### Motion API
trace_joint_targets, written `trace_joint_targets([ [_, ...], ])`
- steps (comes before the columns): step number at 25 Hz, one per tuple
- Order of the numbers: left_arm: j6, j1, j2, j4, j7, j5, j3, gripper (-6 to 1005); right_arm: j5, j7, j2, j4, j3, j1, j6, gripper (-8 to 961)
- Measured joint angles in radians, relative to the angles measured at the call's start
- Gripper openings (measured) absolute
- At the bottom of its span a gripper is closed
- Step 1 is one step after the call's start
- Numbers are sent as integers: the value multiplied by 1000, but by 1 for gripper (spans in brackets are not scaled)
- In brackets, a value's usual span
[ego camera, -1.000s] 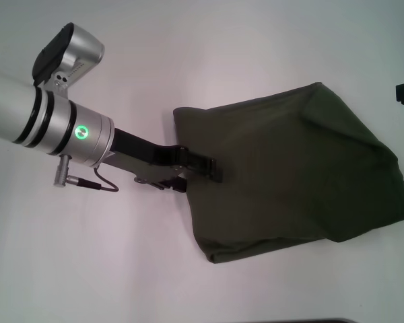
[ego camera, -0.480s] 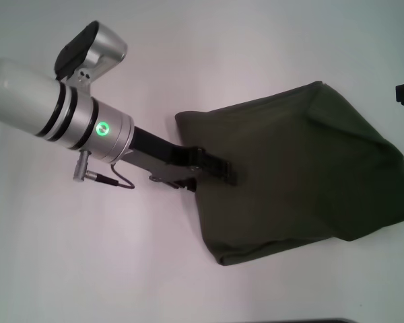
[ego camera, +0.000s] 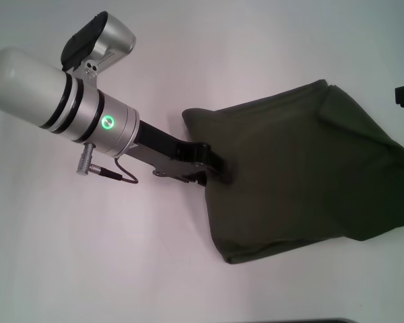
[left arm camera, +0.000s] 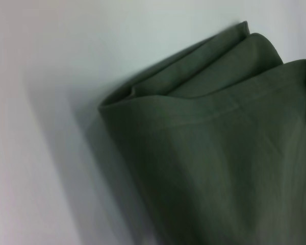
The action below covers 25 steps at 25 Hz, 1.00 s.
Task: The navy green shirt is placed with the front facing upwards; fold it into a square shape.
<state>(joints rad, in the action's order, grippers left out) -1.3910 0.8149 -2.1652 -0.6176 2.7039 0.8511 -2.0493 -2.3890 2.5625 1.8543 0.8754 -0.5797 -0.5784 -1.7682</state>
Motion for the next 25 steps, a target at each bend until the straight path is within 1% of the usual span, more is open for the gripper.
trace_joint_targets([
  [3, 2, 1, -3, 1, 1, 2, 0, 442, 0, 0, -1, -2, 0, 0, 4, 145],
  [9, 4, 8, -7, 5, 3, 20, 2, 226, -1, -1, -1, -3, 0, 0, 6, 145],
  [12, 0, 4, -5, 9, 0, 35, -3, 128, -1, -1, -1, -4, 0, 0, 6, 145],
  [14, -6, -6, -1, 7, -2, 36, -8, 62, -1, -1, -2, -4, 0, 0, 7, 145],
  [17, -15, -27, 8, -13, 1, 37, -13, 62, -1, 0, -2, -4, 0, 0, 7, 145],
  [19, -22, -42, 20, -26, 3, 37, -18, 62, -1, 1, -2, -4, 0, 0, 7, 145],
  [23, -31, -58, 56, -33, 6, 33, -41, 62, -1, 4, -2, -5, 0, 0, 7, 144],
  [25, -34, -62, 82, -33, 7, 29, -51, 62, -1, 4, -2, -7, 0, 0, 7, 148],
])
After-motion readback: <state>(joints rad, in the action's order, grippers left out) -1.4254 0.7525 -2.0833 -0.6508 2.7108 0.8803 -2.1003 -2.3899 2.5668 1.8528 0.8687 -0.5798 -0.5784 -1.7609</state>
